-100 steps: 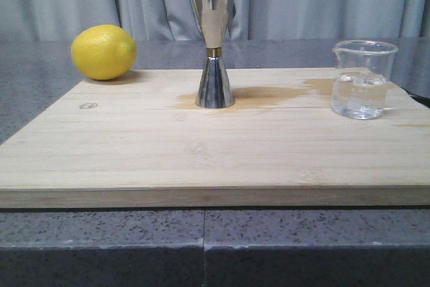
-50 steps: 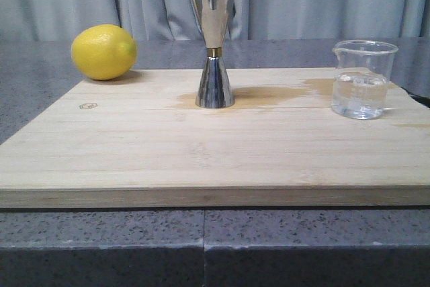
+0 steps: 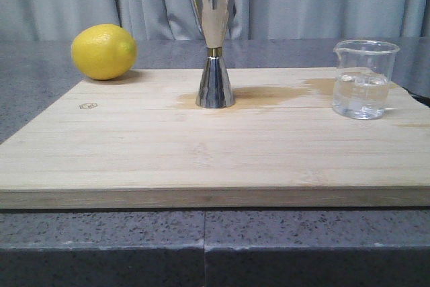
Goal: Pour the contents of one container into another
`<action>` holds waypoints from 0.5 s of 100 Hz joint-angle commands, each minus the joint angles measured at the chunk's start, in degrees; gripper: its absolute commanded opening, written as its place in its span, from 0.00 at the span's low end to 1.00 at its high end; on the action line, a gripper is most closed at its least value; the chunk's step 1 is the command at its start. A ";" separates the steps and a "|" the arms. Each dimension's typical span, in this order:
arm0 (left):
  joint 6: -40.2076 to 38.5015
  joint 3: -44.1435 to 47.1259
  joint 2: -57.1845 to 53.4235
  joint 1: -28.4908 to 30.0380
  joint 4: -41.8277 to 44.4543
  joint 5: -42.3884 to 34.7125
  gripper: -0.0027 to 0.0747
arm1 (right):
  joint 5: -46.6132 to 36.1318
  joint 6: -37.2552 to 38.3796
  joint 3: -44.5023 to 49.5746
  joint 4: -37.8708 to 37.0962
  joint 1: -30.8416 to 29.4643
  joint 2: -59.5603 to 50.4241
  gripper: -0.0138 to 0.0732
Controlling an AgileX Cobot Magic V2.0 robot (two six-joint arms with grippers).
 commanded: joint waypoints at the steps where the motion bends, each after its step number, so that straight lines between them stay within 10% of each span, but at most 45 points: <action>1: -0.25 -5.45 -0.40 0.11 -1.00 -2.59 0.01 | 1.52 -0.22 -6.31 0.09 -0.31 0.66 0.11; 50: -0.25 -25.52 17.77 0.11 -1.00 12.10 0.01 | 13.84 -3.36 -27.65 -2.27 -0.31 19.97 0.11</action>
